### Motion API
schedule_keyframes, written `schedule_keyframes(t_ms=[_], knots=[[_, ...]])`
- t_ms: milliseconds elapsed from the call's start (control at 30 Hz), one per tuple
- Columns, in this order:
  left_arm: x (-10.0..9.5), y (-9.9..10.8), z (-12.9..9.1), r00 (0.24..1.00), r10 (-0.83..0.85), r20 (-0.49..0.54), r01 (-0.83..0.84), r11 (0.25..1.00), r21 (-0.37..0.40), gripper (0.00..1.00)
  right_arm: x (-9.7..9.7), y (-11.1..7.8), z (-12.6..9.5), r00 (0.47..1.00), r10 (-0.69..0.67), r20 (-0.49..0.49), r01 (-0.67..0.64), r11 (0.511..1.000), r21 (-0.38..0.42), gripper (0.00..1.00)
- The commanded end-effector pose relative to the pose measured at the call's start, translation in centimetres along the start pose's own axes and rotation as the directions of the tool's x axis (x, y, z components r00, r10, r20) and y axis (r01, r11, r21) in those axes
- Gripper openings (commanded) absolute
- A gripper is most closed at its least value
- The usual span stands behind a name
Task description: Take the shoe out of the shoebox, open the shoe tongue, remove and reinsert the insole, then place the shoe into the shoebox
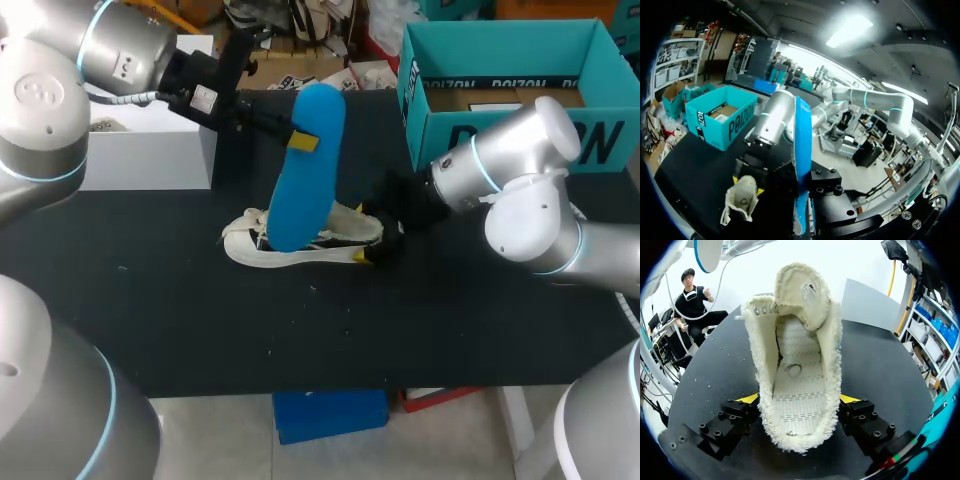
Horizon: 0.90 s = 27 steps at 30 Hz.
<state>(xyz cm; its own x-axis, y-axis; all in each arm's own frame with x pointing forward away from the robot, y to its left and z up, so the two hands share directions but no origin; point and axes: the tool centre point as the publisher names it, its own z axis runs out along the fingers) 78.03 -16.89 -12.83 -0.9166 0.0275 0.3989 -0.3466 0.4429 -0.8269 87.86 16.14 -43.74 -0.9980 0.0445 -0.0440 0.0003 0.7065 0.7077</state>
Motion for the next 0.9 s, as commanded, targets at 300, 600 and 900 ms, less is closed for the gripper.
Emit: schedule_keyframes(t_ms=[300,600,900], knots=[[0.0,0.1,-0.7,0.990,-0.114,-0.077,0.123,0.985,0.123,0.00,0.0,-0.1,0.2,1.000,0.002,0.001,-0.002,1.000,0.003,0.00],[1.6,-3.0,-0.6,0.991,-0.071,-0.115,0.093,0.976,0.198,0.00,0.0,-0.1,0.2,1.000,0.002,0.001,-0.002,1.000,0.003,0.00],[3.8,-5.7,-1.0,0.990,-0.057,-0.129,0.087,0.968,0.237,0.00,0.0,-0.1,0.2,1.000,0.002,0.001,-0.002,1.000,0.003,0.00]])
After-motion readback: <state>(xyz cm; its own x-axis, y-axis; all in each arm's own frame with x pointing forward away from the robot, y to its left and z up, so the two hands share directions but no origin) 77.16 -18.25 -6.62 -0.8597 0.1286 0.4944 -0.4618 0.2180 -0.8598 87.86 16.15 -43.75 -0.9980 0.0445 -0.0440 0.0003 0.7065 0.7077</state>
